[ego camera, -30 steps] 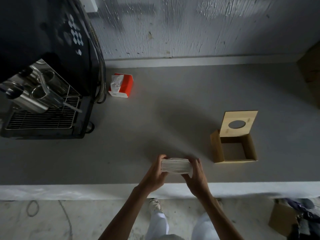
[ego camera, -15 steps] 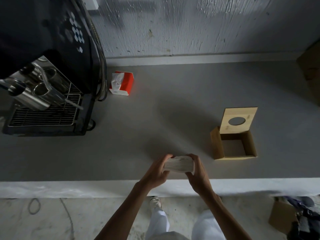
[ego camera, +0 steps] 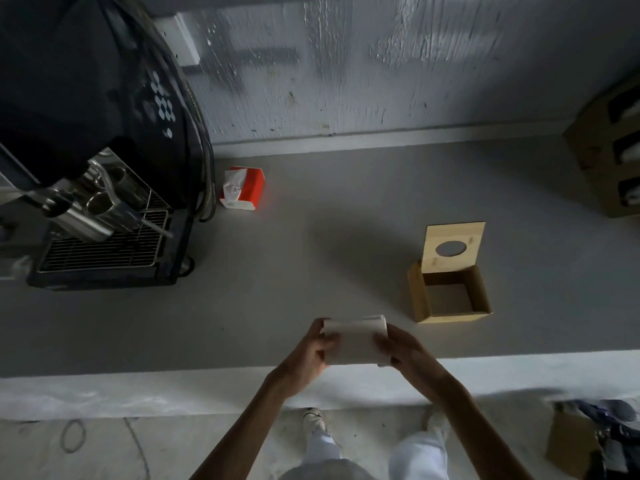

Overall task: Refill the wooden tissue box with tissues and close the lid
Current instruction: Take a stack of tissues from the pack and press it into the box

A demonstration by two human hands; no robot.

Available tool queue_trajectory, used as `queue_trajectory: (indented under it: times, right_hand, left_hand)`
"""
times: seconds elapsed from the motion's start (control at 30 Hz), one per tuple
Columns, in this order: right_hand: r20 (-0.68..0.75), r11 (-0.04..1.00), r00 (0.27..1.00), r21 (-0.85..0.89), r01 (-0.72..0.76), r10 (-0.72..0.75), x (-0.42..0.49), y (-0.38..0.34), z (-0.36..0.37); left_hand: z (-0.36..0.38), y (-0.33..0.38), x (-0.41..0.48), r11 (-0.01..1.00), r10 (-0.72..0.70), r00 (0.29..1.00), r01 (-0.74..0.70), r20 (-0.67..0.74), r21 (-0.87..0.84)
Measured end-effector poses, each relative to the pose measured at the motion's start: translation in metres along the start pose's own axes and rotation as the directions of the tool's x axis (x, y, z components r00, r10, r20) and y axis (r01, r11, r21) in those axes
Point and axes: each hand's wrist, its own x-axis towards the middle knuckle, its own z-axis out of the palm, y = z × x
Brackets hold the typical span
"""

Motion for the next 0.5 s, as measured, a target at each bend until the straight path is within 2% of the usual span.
queue_trajectory:
  times: [0.07,0.2,0.27,0.33,0.43,0.5]
  right_hand:
    - [-0.010,0.997,1.000,0.066,-0.028,0.029,-0.016,-0.011,-0.012]
    - [0.016,0.970,0.995,0.221,-0.103,0.102,-0.055,-0.040,-0.056]
    - [0.027,0.976,0.995,0.193,-0.104,0.100,-0.074,-0.052,-0.083]
    - [-0.012,0.989,0.997,0.130,-0.076,0.078,-0.086,-0.064,-0.108]
    - [-0.076,1.000,0.997,-0.022,-0.008,0.006,-0.091,-0.088,-0.138]
    - [-0.136,0.997,0.990,-0.066,0.034,-0.042,-0.080,-0.102,-0.154]
  left_hand:
    - [0.020,0.005,-0.004,0.999,0.010,1.000,-0.010,0.007,-0.049]
    - [0.074,0.029,-0.014,1.000,0.010,0.999,-0.010,0.053,-0.007]
    - [0.106,0.033,-0.017,0.999,-0.010,0.998,0.007,0.064,0.041]
    - [0.134,0.033,-0.013,0.994,-0.025,1.000,0.024,0.007,0.105]
    - [0.175,0.043,-0.001,0.964,0.040,0.994,-0.012,-0.103,0.264]
    - [0.201,0.061,0.011,0.950,0.096,0.982,-0.042,-0.163,0.308]
